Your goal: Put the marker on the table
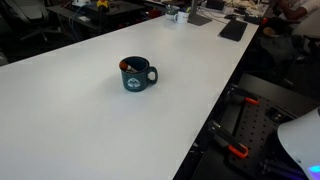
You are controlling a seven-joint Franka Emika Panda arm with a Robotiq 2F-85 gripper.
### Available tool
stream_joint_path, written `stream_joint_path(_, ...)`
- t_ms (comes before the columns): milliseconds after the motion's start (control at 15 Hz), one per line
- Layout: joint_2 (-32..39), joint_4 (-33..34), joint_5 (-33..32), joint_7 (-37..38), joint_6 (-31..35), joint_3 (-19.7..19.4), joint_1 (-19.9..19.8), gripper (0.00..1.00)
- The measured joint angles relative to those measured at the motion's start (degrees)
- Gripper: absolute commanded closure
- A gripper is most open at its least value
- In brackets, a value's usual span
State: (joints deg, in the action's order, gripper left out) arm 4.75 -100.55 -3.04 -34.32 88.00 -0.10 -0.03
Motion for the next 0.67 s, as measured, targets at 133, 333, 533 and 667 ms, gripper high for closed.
stream_joint_path(133, 0.83, 0.61, -0.09, -0.16, -0.2, 0.27, 0.29, 0.0)
stream_joint_path(333, 0.97, 0.91, -0.11, -0.36, -0.33, 0.18, 0.0, 0.0)
stream_joint_path(533, 1.17, 0.88, -0.1, -0.36, -0.33, 0.18, -0.17, 0.0)
stream_joint_path(667, 1.84, 0.89, -0.1, -0.48, -0.28, 0.33, -0.19, 0.0)
